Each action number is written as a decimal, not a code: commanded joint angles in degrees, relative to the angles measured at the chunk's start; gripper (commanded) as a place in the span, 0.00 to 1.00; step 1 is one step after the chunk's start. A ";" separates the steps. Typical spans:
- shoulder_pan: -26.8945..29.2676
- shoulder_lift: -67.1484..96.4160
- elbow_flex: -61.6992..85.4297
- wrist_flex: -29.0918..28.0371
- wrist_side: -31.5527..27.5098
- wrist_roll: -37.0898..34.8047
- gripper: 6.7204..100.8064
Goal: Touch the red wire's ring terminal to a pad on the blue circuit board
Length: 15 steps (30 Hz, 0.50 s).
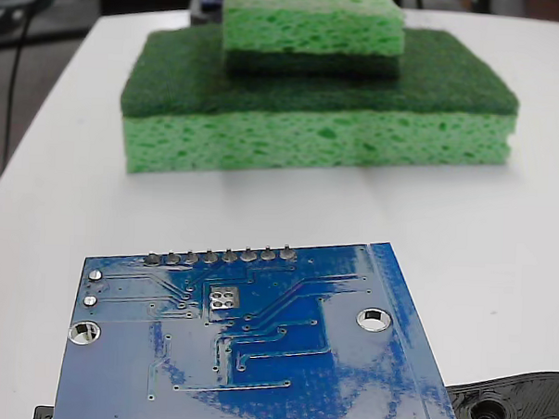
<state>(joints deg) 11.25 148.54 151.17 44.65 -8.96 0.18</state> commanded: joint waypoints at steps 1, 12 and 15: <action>-2.72 6.77 4.92 -0.70 3.08 1.23 0.99; -6.50 26.02 18.46 -0.26 5.45 1.93 0.99; -8.70 26.46 19.25 -0.18 8.09 2.46 0.99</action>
<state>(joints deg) 2.64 174.90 170.60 44.56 -2.02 2.72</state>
